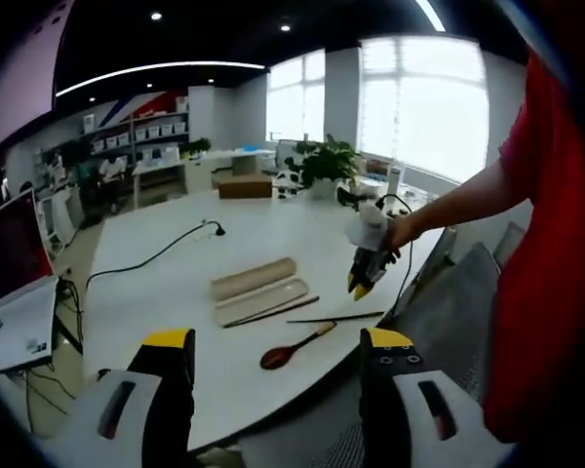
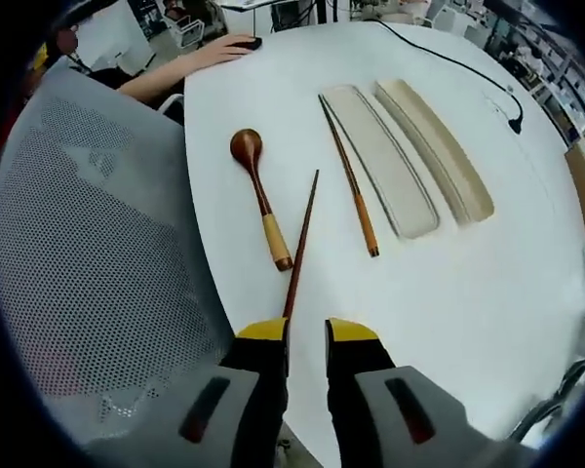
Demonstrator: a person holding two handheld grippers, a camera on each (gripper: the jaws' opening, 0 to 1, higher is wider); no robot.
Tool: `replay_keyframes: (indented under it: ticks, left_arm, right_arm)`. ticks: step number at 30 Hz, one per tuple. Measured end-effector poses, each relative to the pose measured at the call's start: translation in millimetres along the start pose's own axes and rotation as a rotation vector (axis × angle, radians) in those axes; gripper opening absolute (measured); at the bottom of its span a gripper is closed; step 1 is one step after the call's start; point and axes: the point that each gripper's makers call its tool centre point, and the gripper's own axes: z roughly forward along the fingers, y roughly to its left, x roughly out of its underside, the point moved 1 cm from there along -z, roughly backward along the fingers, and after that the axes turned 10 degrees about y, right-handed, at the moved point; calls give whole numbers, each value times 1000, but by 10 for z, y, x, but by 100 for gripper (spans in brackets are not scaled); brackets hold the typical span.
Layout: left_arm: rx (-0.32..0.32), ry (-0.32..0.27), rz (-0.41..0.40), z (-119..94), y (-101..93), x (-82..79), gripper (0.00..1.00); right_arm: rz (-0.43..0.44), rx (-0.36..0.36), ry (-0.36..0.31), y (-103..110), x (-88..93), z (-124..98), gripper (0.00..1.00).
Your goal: Arrange the utensils inside the cutlery case until each visible utensil rests in its matching compartment.
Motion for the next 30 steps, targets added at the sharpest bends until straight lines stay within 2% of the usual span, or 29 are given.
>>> replay_keyframes:
  ticks: [16, 30]
  left_arm:
    - [-13, 12, -3, -67, 34, 77, 70]
    - [-14, 12, -7, -81, 25, 103, 70]
  right_arm:
    - [53, 4, 38, 152, 104, 314, 12]
    - [78, 19, 74, 200, 201, 437, 10]
